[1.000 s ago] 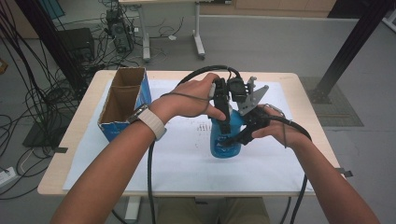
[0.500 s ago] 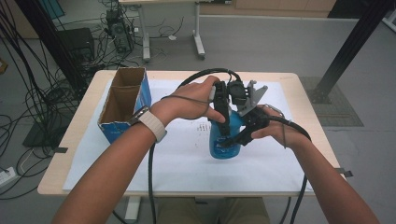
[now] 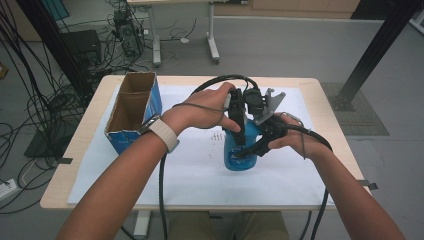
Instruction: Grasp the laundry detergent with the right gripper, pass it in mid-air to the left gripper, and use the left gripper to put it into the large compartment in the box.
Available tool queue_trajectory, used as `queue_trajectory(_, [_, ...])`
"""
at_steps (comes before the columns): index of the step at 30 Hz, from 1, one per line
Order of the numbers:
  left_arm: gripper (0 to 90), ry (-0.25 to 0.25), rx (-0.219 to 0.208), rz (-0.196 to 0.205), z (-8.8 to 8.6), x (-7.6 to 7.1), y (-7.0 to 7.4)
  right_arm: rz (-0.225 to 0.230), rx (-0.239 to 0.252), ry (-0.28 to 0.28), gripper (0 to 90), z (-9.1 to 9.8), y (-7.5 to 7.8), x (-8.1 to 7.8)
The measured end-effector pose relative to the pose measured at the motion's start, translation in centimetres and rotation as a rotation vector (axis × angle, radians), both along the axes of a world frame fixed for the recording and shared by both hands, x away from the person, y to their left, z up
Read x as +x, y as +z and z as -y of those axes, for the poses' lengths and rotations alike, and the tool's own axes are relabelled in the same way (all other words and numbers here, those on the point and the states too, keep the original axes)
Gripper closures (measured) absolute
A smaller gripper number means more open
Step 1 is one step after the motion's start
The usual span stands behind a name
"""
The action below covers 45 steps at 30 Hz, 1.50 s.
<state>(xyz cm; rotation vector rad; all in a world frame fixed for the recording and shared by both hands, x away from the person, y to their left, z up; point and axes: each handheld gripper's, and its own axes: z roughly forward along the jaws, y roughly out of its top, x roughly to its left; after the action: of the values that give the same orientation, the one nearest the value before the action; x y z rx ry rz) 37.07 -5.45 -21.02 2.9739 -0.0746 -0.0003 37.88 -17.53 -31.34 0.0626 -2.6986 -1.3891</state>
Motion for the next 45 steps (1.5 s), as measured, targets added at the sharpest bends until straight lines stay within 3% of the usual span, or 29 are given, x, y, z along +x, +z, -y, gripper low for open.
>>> queue_trajectory(45, [36.8,0.001,0.015,0.002,0.27,-0.10,-0.10,0.012,-0.002,0.000,43.0,0.16,-0.08,-0.04])
